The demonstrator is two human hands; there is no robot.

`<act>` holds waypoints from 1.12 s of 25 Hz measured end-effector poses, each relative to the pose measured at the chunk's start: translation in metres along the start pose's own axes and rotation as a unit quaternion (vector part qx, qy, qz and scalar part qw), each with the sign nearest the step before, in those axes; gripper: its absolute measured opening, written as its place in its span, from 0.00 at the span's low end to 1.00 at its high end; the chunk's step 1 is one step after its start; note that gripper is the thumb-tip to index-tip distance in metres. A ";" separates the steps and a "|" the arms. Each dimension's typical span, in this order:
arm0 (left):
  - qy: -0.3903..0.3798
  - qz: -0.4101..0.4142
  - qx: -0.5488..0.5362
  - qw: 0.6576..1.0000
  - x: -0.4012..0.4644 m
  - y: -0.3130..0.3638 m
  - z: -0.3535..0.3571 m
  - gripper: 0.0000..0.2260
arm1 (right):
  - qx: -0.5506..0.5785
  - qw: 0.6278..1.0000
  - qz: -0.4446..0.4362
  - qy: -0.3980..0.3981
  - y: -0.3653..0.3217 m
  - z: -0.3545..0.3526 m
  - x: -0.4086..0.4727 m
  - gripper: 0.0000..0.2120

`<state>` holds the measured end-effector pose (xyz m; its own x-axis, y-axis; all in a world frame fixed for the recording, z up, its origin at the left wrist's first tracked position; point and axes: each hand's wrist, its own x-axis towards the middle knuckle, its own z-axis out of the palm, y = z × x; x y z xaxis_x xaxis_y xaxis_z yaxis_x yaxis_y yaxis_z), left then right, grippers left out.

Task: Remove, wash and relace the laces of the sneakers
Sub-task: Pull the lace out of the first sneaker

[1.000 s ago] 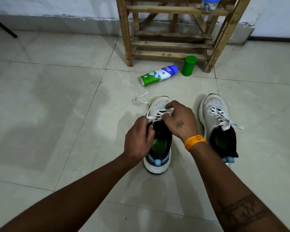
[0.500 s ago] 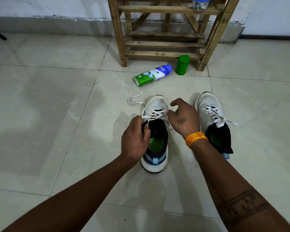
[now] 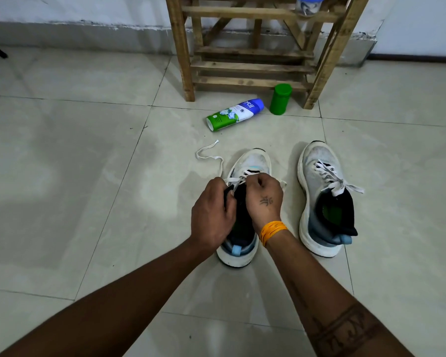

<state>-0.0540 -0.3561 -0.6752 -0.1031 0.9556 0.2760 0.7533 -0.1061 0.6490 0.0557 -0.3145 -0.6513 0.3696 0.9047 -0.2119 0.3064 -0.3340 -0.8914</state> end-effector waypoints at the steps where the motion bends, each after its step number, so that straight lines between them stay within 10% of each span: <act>1: 0.001 0.003 0.000 1.000 -0.001 0.000 0.000 0.07 | 0.011 1.000 0.000 -0.002 0.004 0.001 -0.002 0.14; 9: -0.016 -0.053 0.008 0.998 0.014 0.002 -0.002 0.07 | -0.179 0.965 -0.137 -0.136 -0.009 -0.023 0.012 0.07; 17: 0.010 -0.087 -0.002 0.996 0.022 -0.001 0.002 0.11 | 0.054 0.976 0.091 -0.188 -0.023 -0.025 0.011 0.12; 28: 0.032 -0.048 -0.038 0.998 0.020 -0.002 0.003 0.06 | 0.015 0.964 0.068 -0.258 -0.020 -0.019 0.014 0.06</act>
<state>-0.0555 -0.3361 -0.6736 -0.2153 0.9434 0.2522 0.6861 -0.0377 0.7265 0.0712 -0.2995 -0.6287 -0.0827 0.8665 -0.4923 0.2572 -0.4588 -0.8505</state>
